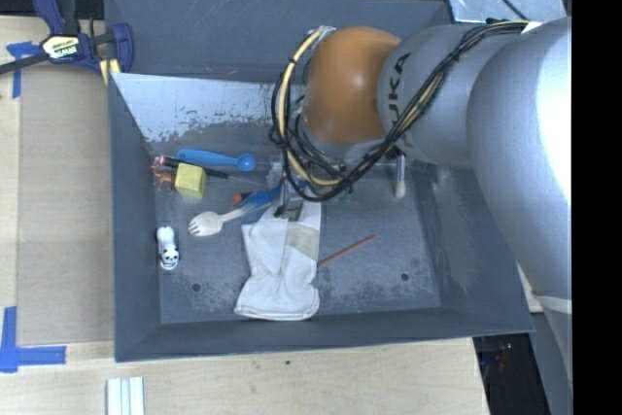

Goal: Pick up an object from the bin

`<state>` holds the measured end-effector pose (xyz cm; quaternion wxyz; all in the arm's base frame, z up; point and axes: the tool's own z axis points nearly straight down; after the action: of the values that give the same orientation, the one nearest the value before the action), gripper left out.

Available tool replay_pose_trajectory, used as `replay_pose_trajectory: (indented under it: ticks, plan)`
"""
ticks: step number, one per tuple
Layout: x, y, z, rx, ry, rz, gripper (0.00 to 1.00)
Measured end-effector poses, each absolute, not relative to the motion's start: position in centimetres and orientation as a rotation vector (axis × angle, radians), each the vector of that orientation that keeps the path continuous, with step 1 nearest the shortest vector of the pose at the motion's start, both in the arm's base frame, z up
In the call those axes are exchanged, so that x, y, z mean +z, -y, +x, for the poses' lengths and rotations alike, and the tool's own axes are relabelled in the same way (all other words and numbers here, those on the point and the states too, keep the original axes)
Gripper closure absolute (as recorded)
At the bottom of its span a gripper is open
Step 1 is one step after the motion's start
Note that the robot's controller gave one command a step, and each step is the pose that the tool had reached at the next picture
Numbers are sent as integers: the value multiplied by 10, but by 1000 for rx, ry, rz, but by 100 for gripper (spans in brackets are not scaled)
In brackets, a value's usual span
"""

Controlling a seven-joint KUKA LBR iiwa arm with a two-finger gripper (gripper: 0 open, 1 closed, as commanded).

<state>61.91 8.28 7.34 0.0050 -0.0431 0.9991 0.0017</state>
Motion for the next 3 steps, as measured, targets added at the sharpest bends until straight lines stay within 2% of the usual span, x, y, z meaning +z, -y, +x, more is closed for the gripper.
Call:
replay_pose_trajectory:
  ticks: [1,2,3]
  plan:
    - [73,-83,619,5,-3129,-135,100]
    - [88,-82,616,3,-3137,-135,100]
    - [121,-82,618,4,-3130,-135,100]
